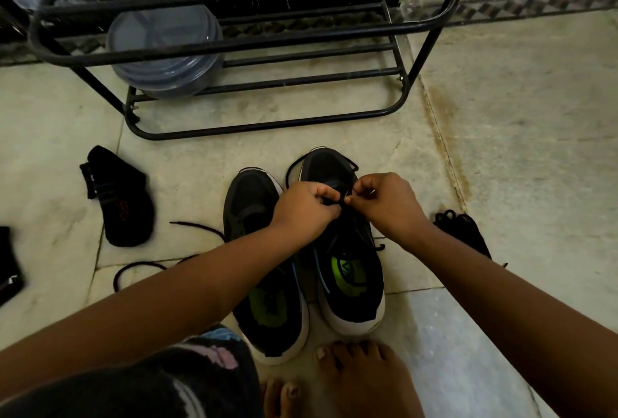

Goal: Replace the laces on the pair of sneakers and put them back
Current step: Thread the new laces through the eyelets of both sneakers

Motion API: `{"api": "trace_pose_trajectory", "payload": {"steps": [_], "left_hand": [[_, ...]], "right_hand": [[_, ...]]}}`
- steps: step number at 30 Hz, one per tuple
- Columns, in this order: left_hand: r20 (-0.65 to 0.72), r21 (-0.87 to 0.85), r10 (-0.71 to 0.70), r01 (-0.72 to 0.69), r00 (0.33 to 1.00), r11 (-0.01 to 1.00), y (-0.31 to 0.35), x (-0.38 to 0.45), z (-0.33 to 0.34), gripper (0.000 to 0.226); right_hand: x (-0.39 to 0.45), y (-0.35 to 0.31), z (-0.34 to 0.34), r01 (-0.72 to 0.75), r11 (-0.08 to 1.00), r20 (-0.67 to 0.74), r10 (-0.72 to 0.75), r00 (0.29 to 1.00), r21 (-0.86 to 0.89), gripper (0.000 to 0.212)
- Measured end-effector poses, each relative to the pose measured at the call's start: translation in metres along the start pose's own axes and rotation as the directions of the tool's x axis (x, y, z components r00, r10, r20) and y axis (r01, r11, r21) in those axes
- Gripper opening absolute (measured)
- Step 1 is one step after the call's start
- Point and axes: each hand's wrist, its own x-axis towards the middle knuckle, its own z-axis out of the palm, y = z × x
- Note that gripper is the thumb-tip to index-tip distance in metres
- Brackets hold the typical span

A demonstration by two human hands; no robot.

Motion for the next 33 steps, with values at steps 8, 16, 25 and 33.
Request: {"api": "trace_pose_trajectory", "payload": {"steps": [8, 16, 25, 33], "left_hand": [[0.011, 0.075, -0.004, 0.003, 1.000, 0.997, 0.003, 0.004, 0.001, 0.007], [0.169, 0.174, 0.037, -0.067, 0.985, 0.982, 0.013, -0.009, -0.017, 0.009], [0.281, -0.809, -0.137, 0.311, 0.950, 0.499, 0.024, -0.038, -0.051, 0.025], [0.317, -0.510, -0.192, 0.337, 0.929, 0.791, 0.008, -0.038, -0.019, 0.023]], "right_hand": [[-0.020, 0.009, 0.009, 0.002, 0.989, 0.143, -0.023, 0.989, 0.145, 0.040], [-0.030, 0.019, 0.031, 0.091, 0.982, -0.038, -0.086, 0.996, 0.167, 0.039], [-0.032, 0.014, 0.037, 0.192, 0.981, -0.101, -0.189, 0.977, 0.020, 0.039], [-0.010, -0.011, 0.009, -0.166, 0.814, 0.266, 0.014, 0.964, 0.557, 0.023]]}}
